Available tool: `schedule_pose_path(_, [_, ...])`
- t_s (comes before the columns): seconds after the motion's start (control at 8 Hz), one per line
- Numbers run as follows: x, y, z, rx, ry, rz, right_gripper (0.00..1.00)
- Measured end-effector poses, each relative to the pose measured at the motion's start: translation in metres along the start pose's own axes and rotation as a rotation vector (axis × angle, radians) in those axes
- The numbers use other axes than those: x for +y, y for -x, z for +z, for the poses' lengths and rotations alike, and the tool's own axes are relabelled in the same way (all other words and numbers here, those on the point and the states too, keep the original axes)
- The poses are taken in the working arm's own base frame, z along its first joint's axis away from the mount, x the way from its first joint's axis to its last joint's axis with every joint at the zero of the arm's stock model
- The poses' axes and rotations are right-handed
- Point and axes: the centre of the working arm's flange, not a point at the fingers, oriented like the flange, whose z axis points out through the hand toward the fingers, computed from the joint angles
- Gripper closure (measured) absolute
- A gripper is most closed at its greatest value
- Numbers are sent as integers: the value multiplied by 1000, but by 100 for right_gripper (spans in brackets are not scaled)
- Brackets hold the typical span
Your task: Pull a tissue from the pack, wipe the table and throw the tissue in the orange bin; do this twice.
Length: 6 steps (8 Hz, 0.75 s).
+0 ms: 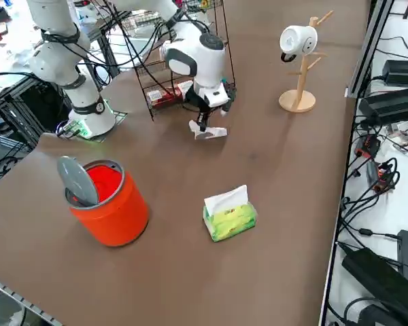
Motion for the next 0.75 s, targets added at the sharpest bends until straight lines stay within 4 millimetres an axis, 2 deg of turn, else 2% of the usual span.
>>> schedule_pose_path(0.75, [7,-14,11,-3,71,-62,99])
